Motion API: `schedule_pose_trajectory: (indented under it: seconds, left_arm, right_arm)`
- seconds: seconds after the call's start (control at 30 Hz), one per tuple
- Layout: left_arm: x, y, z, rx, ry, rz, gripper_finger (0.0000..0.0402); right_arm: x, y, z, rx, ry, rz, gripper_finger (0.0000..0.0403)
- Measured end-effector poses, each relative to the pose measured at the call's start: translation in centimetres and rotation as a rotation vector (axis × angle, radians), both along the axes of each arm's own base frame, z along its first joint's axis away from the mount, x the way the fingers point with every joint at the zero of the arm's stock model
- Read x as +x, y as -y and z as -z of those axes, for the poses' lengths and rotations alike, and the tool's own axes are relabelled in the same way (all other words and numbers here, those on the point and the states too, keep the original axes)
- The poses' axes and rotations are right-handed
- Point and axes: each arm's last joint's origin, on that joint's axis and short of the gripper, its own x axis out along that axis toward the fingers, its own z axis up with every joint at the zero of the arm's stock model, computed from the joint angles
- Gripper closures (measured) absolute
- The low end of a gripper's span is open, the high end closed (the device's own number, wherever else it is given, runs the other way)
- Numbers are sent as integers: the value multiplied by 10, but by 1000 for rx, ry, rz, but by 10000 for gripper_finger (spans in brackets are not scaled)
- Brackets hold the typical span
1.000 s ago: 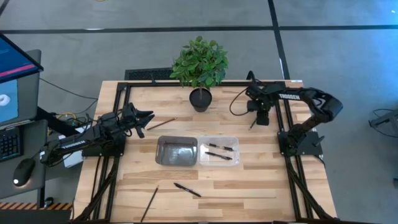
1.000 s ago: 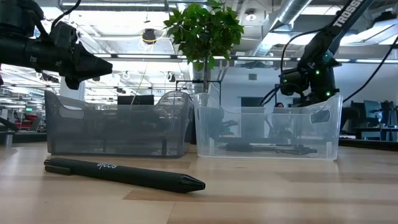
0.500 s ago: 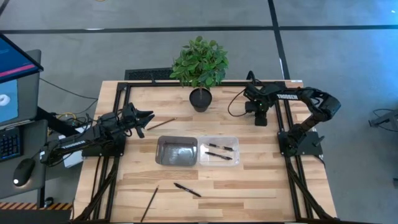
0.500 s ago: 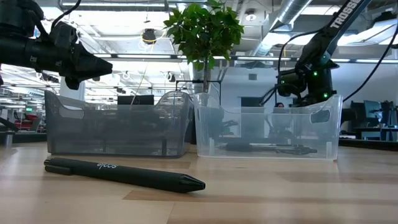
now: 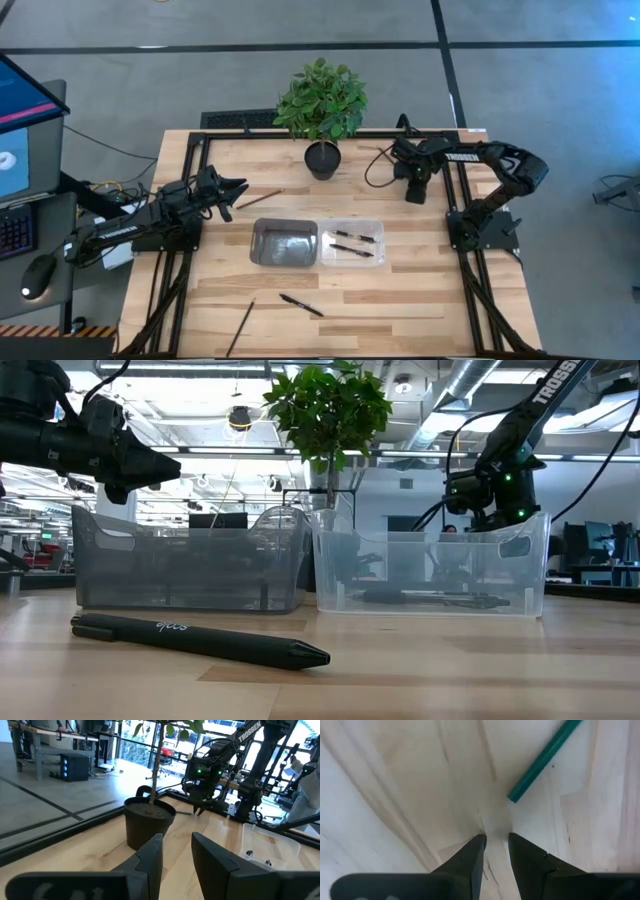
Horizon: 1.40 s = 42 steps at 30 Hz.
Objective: Sort pens & pencils
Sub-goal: Put the green pencil into the black bin
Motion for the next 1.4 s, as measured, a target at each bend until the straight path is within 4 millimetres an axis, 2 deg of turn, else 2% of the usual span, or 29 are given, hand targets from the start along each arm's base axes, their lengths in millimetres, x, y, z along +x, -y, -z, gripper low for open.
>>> schedule_pose_trajectory:
  seconds: [0.37, 0.87, 1.2, 1.4]
  left_arm:
    - [0, 0, 0, -15, 7, -1, 308]
    - [0, 0, 0, -16, 8, -3, 308]
    - [0, 0, 0, -32, 16, -3, 308]
    - [0, 0, 0, -41, 20, -3, 308]
  right_arm:
    - [1, 0, 0, -18, 28, 202, 283]
    - [4, 2, -1, -16, 72, 212, 283]
    - [18, 12, -8, -46, 187, 219, 283]
    - [19, 14, -5, -53, 182, 262, 283]
